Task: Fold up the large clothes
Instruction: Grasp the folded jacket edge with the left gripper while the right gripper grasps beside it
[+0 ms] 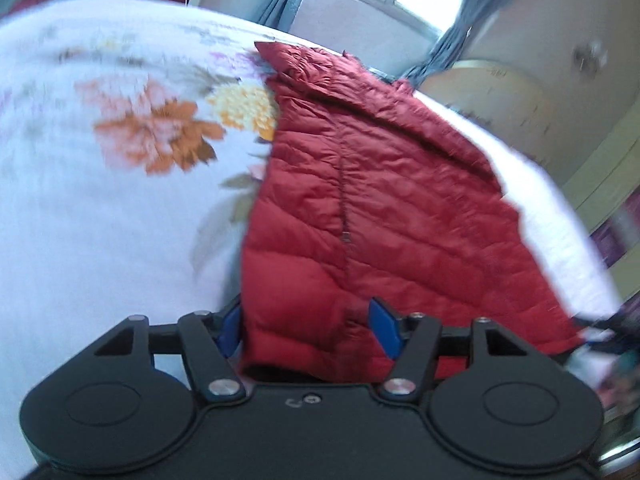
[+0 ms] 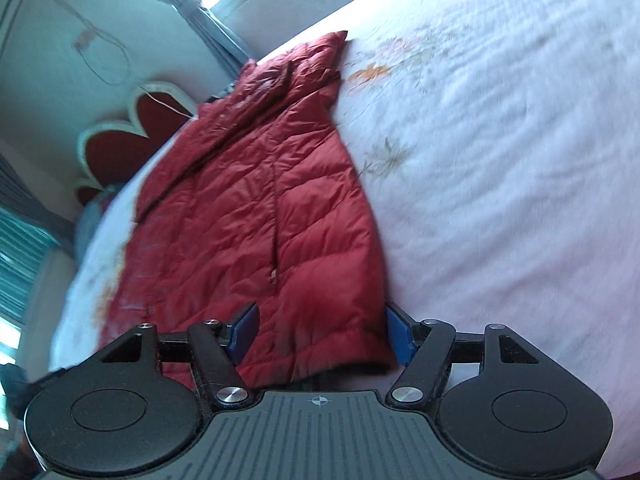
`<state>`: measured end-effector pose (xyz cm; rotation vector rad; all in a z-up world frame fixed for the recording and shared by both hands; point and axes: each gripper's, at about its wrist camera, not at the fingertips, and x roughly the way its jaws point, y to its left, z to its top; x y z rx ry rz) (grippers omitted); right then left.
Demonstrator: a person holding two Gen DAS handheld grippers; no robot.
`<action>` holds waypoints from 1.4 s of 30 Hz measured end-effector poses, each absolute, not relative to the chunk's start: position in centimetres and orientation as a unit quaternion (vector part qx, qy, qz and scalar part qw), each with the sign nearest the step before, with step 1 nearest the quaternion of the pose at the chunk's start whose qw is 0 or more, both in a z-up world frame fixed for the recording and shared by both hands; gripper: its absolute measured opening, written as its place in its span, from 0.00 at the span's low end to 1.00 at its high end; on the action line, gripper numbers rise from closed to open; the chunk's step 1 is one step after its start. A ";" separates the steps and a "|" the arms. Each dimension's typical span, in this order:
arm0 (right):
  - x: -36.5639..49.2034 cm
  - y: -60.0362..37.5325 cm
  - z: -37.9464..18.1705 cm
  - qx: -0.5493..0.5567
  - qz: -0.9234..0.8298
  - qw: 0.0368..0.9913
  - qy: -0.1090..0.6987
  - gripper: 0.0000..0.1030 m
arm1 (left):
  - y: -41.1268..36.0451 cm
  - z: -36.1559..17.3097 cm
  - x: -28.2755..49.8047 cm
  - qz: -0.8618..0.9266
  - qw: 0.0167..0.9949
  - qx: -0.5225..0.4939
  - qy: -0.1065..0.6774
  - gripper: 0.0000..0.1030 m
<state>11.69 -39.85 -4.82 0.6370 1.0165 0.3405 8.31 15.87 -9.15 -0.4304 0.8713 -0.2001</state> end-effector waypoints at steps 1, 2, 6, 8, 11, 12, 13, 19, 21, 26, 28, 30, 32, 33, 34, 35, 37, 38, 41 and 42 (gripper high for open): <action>11.7 -40.2 -5.0 0.310 0.162 0.808 0.475 0.65 | 16.2 -9.4 8.3 -0.104 0.874 -0.234 0.414 0.55; 11.8 -40.6 -5.2 0.323 0.163 0.804 0.472 0.61 | 16.4 -9.7 8.4 -0.106 0.868 -0.257 0.411 0.52; 13.3 -42.2 -7.7 0.417 0.157 0.760 0.473 0.29 | 16.8 -10.8 9.8 -0.086 0.854 -0.311 0.408 0.30; 13.4 -43.1 -8.9 0.468 0.159 0.735 0.465 0.23 | 16.7 -10.9 10.1 -0.073 0.855 -0.306 0.412 0.18; 13.3 -43.4 -9.1 0.476 0.182 0.726 0.462 0.07 | 17.0 -10.6 9.5 -0.069 0.855 -0.322 0.400 0.06; 13.1 -43.5 -8.7 0.477 0.196 0.726 0.454 0.06 | 16.9 -10.1 9.1 -0.068 0.860 -0.320 0.391 0.06; 12.9 -43.8 -8.3 0.478 0.206 0.729 0.444 0.06 | 16.8 -9.7 8.8 -0.066 0.864 -0.319 0.383 0.05; 14.2 -44.2 -7.4 0.475 0.190 0.744 0.430 0.06 | 17.1 -8.8 8.6 -0.054 0.866 -0.345 0.357 0.05; 14.8 -44.3 -6.1 0.475 0.197 0.754 0.410 0.06 | 17.3 -7.4 8.8 -0.059 0.874 -0.346 0.335 0.05; 18.5 -43.7 -1.5 0.451 0.207 0.789 0.363 0.06 | 17.4 -3.4 12.1 -0.070 0.896 -0.335 0.282 0.05; 20.7 -43.2 0.6 0.437 0.213 0.803 0.346 0.06 | 17.2 -2.0 14.3 -0.073 0.903 -0.334 0.260 0.05; 23.3 -42.7 2.4 0.425 0.214 0.814 0.333 0.06 | 17.0 -0.8 17.2 -0.074 0.908 -0.331 0.245 0.05; 26.5 -42.2 3.6 0.425 0.212 0.819 0.323 0.06 | 16.6 0.2 20.4 -0.073 0.913 -0.320 0.243 0.05; 28.3 -42.0 4.0 0.427 0.211 0.818 0.322 0.06 | 16.5 0.6 22.2 -0.070 0.914 -0.313 0.247 0.05; 30.3 -41.6 4.3 0.429 0.209 0.817 0.324 0.06 | 16.3 0.8 23.9 -0.069 0.916 -0.306 0.250 0.05; 32.2 -41.2 4.4 0.430 0.206 0.816 0.327 0.06 | 16.1 0.9 25.8 -0.070 0.917 -0.300 0.252 0.05; 35.7 -40.5 4.5 0.426 0.201 0.817 0.332 0.06 | 15.8 0.9 29.3 -0.069 0.919 -0.289 0.260 0.05; 37.5 -40.1 4.4 0.423 0.197 0.818 0.335 0.06 | 15.7 0.7 31.1 -0.069 0.918 -0.286 0.264 0.05; 42.7 -39.2 3.0 0.422 0.183 0.816 0.349 0.06 | 15.8 -0.6 36.1 -0.064 0.915 -0.278 0.285 0.05; 44.2 -39.0 2.3 0.424 0.177 0.815 0.354 0.06 | 15.8 -1.3 37.5 -0.063 0.914 -0.276 0.290 0.05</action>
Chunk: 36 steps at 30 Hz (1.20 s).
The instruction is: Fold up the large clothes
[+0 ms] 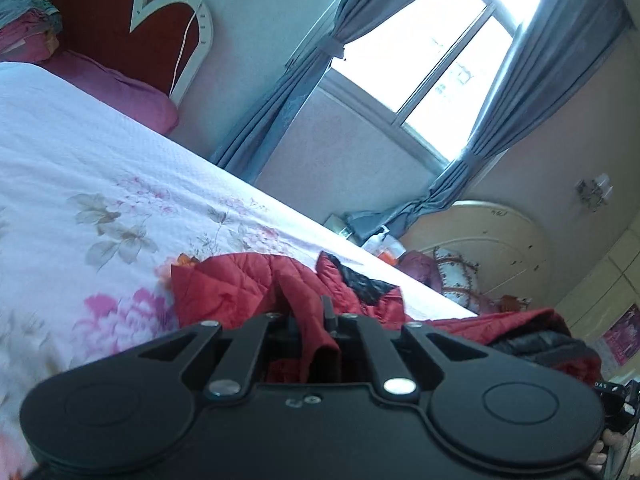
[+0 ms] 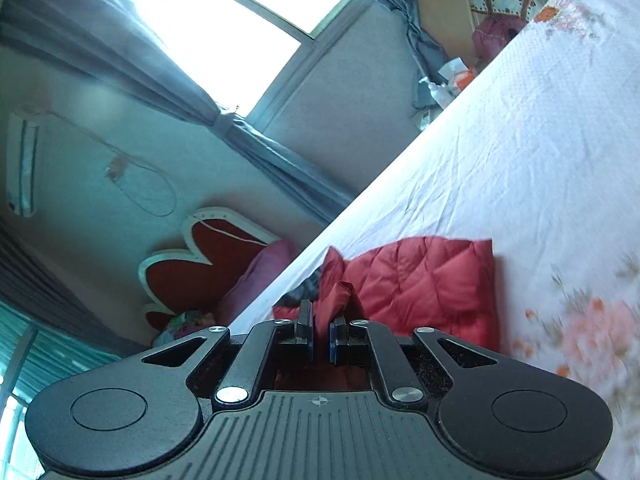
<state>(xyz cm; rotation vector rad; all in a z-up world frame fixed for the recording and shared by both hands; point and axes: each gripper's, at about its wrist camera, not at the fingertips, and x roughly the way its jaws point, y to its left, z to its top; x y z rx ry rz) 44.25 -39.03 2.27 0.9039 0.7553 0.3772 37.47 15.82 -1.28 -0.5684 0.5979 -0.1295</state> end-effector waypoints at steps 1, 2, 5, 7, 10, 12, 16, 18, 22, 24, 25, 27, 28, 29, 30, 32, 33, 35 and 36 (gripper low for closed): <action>45.6 -38.9 1.5 0.425 0.170 0.813 0.359 0.06 | 15.9 -1.9 38.8 -0.058 0.913 -0.273 0.297 0.05; 46.8 -38.9 0.8 0.426 0.166 0.813 0.361 0.06 | 16.0 -2.6 39.7 -0.054 0.914 -0.268 0.301 0.06; 49.4 -39.0 -1.3 0.426 0.133 0.820 0.359 0.53 | 17.1 -4.0 41.8 -0.031 0.914 -0.268 0.304 0.47; 49.7 -39.8 -2.1 0.414 0.096 0.841 0.333 0.92 | 17.9 -4.3 42.1 -0.006 0.921 -0.261 0.287 0.85; 51.1 -39.9 -3.3 0.406 0.109 0.838 0.348 0.92 | 18.5 -4.8 43.1 -0.015 0.921 -0.247 0.300 0.82; 52.2 -39.5 -4.1 0.382 0.109 0.844 0.361 0.84 | 18.6 -5.5 44.1 -0.027 0.918 -0.235 0.319 0.79; 54.4 -37.4 -5.8 0.332 0.112 0.845 0.403 0.81 | 17.8 -7.5 46.9 -0.052 0.900 -0.198 0.384 0.68; 55.6 -35.8 -6.6 0.287 0.103 0.846 0.438 0.81 | 17.3 -8.7 48.2 -0.059 0.891 -0.176 0.414 0.58; 55.9 -32.9 -7.5 0.193 0.121 0.851 0.472 0.28 | 16.1 -9.3 49.2 -0.065 0.891 -0.136 0.429 0.20; 55.6 -32.2 -7.2 0.169 0.125 0.861 0.463 0.10 | 15.2 -8.6 49.3 -0.062 0.897 -0.105 0.425 0.12; 55.4 -32.1 -6.8 0.161 0.125 0.867 0.455 0.09 | 14.8 -8.2 49.4 -0.061 0.900 -0.090 0.422 0.09; 54.9 -31.8 -5.9 0.147 0.128 0.879 0.434 0.06 | 14.0 -7.1 49.1 -0.062 0.911 -0.060 0.403 0.07; 54.8 -31.7 -5.2 0.138 0.128 0.886 0.424 0.06 | 13.7 -6.3 48.9 -0.063 0.917 -0.050 0.391 0.06; 54.7 -31.7 -4.7 0.131 0.130 0.892 0.413 0.06 | 13.6 -5.7 48.7 -0.065 0.923 -0.046 0.378 0.06; 54.8 -31.4 -3.9 0.124 0.131 0.898 0.400 0.06 | 13.5 -5.0 48.6 -0.065 0.929 -0.046 0.362 0.06; 54.6 -31.2 -2.9 0.117 0.129 0.909 0.378 0.06 | 13.3 -3.7 48.5 -0.067 0.941 -0.048 0.328 0.06; 54.7 -31.1 -2.7 0.116 0.127 0.913 0.369 0.06 | 13.2 -3.2 48.6 -0.065 0.945 -0.047 0.318 0.06; 55.1 -31.1 -2.3 0.115 0.119 0.921 0.352 0.06 | 12.5 -2.8 49.6 -0.063 0.949 -0.046 0.306 0.06; 55.4 -31.1 -2.2 0.116 0.114 0.924 0.346 0.06 | 12.3 -2.8 50.1 -0.062 0.950 -0.046 0.304 0.06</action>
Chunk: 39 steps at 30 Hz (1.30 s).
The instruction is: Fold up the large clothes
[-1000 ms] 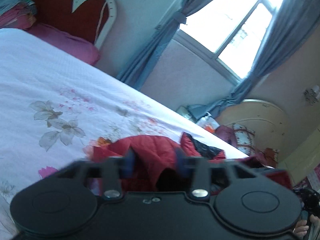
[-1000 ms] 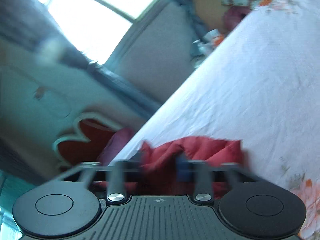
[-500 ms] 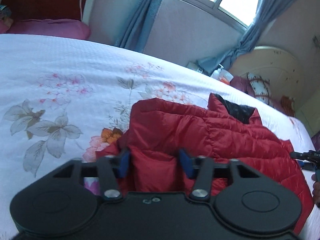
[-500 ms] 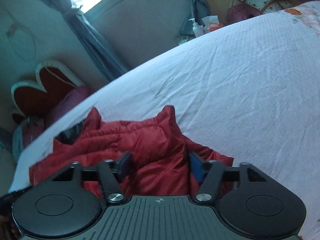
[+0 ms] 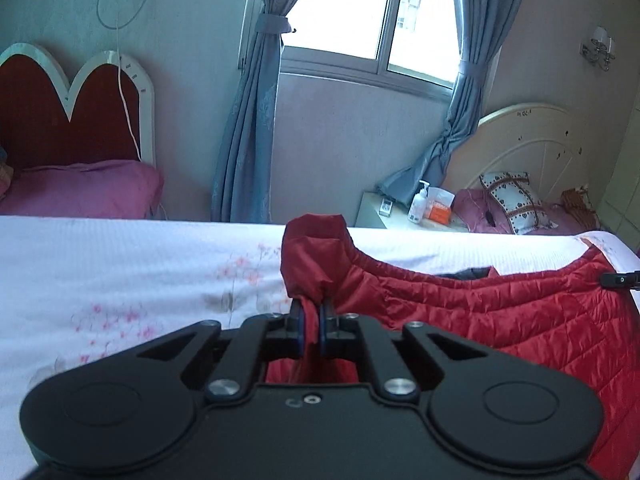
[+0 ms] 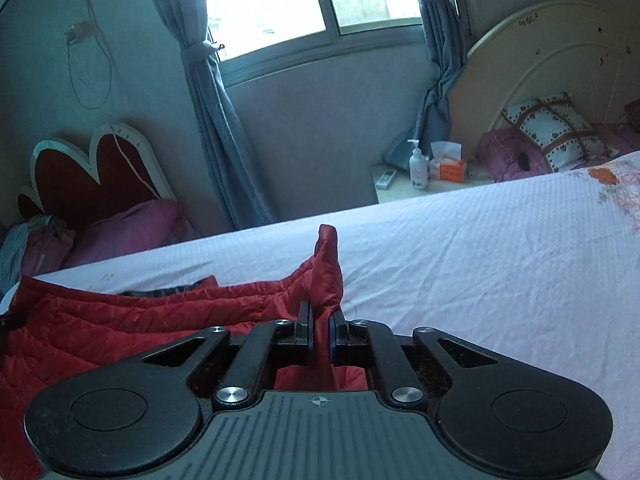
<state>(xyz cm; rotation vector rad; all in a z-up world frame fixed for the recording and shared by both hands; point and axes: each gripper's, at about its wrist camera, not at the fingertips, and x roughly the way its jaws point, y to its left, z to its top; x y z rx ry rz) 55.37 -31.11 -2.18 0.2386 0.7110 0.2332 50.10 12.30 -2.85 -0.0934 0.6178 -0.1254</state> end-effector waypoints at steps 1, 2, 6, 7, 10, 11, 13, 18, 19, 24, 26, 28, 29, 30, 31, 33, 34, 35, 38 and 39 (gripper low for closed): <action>55.7 -31.2 -2.1 0.116 0.107 0.926 0.342 0.06 | 12.1 -3.0 50.6 -0.061 0.950 -0.046 0.301 0.06; 56.0 -31.1 -2.2 0.115 0.101 0.928 0.339 0.06 | 12.0 -3.2 51.0 -0.058 0.953 -0.048 0.295 0.06; 57.9 -31.6 -3.6 0.111 0.082 0.924 0.357 0.06 | 11.8 -5.3 53.3 -0.048 0.950 -0.057 0.305 0.06; 58.4 -31.5 -4.2 0.108 0.081 0.921 0.366 0.06 | 11.6 -6.2 53.9 -0.046 0.947 -0.053 0.314 0.06; 59.5 -31.1 -6.6 0.097 0.074 0.910 0.396 0.06 | 11.6 -8.6 55.2 -0.040 0.936 -0.047 0.346 0.06; 59.8 -31.1 -7.5 0.094 0.071 0.906 0.407 0.06 | 11.7 -9.4 55.5 -0.038 0.932 -0.047 0.356 0.06; 60.2 -30.9 -9.6 0.086 0.065 0.897 0.428 0.06 | 11.9 -10.7 55.8 -0.036 0.927 -0.051 0.369 0.06; 59.8 -30.6 -10.9 0.073 0.061 0.906 0.413 0.06 | 12.2 -11.4 55.8 -0.029 0.926 -0.064 0.371 0.06; 59.8 -30.5 -10.8 0.067 0.061 0.906 0.414 0.06 | 12.2 -11.3 55.8 -0.029 0.925 -0.062 0.373 0.07; 59.7 -31.1 -9.5 0.060 0.046 0.900 0.429 0.70 | 13.0 -9.6 54.8 0.009 0.931 -0.054 0.362 0.81; 58.3 -32.2 -7.5 0.074 0.049 0.917 0.390 0.84 | 13.7 -8.1 52.8 0.017 0.943 -0.058 0.328 0.94; 56.9 -33.1 -6.0 0.101 0.058 0.917 0.383 0.81 | 14.0 -6.6 50.8 0.010 0.944 -0.056 0.324 0.85; 56.0 -33.2 -5.3 0.109 0.066 0.918 0.376 0.64 | 14.1 -6.0 49.7 0.014 0.946 -0.055 0.320 0.82; 55.2 -33.2 -4.6 0.114 0.075 0.918 0.373 0.49 | 13.9 -5.5 48.6 0.015 0.946 -0.056 0.317 0.79; 54.4 -32.9 -4.0 0.118 0.083 0.918 0.370 0.46 | 13.5 -5.0 47.6 0.007 0.947 -0.057 0.315 0.79; 52.5 -31.5 -2.8 0.116 0.108 0.918 0.362 0.46 | 12.0 -4.5 45.4 -0.013 0.949 -0.054 0.310 0.81; 51.6 -30.5 -2.4 0.108 0.123 0.919 0.359 0.46 | 10.8 -4.5 44.4 -0.030 0.949 -0.043 0.311 0.84; 50.9 -29.6 -2.1 0.096 0.133 0.919 0.357 0.46 | 9.6 -4.6 43.6 -0.037 0.950 -0.022 0.311 0.84; 48.7 -26.8 -1.9 0.070 0.155 0.919 0.356 0.46 | 7.2 -5.2 41.4 -0.048 0.950 -0.003 0.309 0.83; 48.2 -26.1 -2.0 0.060 0.158 0.920 0.355 0.47 | 6.8 -5.6 41.2 -0.052 0.948 -0.002 0.315 0.82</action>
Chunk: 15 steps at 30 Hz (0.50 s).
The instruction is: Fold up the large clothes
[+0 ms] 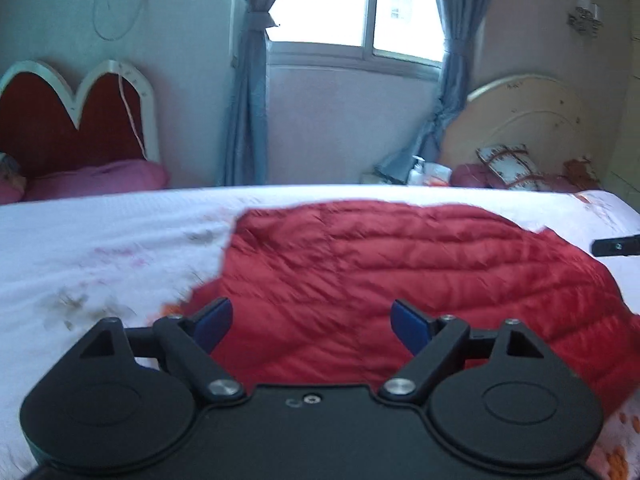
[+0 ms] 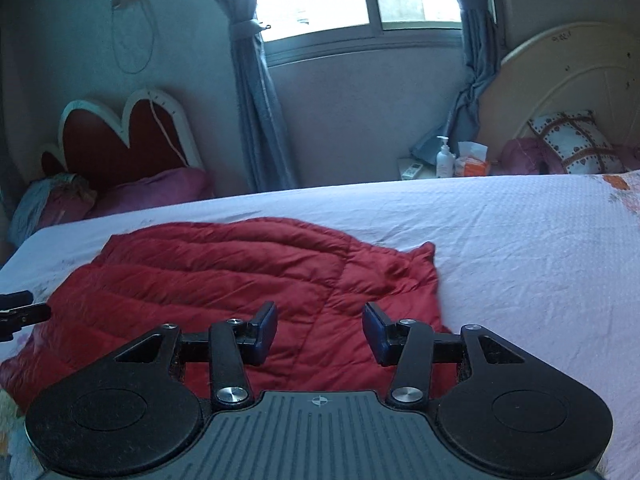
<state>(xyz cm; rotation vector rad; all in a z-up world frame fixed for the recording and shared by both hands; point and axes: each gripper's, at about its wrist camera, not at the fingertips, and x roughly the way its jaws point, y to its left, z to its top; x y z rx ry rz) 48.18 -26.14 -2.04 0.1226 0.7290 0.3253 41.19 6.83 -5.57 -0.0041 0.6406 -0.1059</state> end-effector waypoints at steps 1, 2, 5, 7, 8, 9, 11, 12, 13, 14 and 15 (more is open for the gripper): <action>47.6 -25.4 -2.1 0.049 0.163 0.921 0.352 0.47 | 6.5 -6.0 41.0 -0.051 0.947 0.006 0.317 0.82; 47.3 -24.9 -2.3 0.046 0.175 0.917 0.355 0.47 | 6.1 -6.5 41.1 -0.051 0.945 0.014 0.324 0.82; 47.9 -22.7 -4.5 0.007 0.201 0.896 0.397 0.46 | 6.3 -8.2 41.9 -0.055 0.936 0.012 0.346 0.85; 48.6 -21.4 -6.3 -0.031 0.188 0.894 0.405 0.46 | 7.1 -9.1 42.4 -0.051 0.934 -0.009 0.354 0.88; 49.0 -21.3 -6.9 -0.029 0.176 0.895 0.408 0.46 | 7.6 -9.4 42.8 -0.046 0.932 -0.028 0.359 0.89; 49.4 -21.4 -7.4 -0.015 0.165 0.896 0.412 0.46 | 8.1 -9.7 43.0 -0.041 0.930 -0.042 0.363 0.89; 49.9 -21.4 -7.9 -0.006 0.153 0.898 0.413 0.46 | 8.6 -10.2 43.2 -0.036 0.928 -0.052 0.367 0.89; 49.9 -21.2 -8.0 -0.007 0.150 0.898 0.413 0.46 | 8.5 -10.3 43.2 -0.035 0.928 -0.050 0.368 0.89; 49.9 -21.0 -8.0 -0.008 0.147 0.898 0.414 0.47 | 8.3 -10.2 43.2 -0.033 0.927 -0.043 0.371 0.89; 49.9 -20.9 -7.7 -0.009 0.142 0.898 0.415 0.47 | 8.1 -9.9 43.1 -0.029 0.926 -0.036 0.375 0.89; 49.7 -20.9 -7.2 -0.005 0.135 0.900 0.415 0.47 | 7.9 -9.6 42.9 -0.025 0.925 -0.032 0.378 0.89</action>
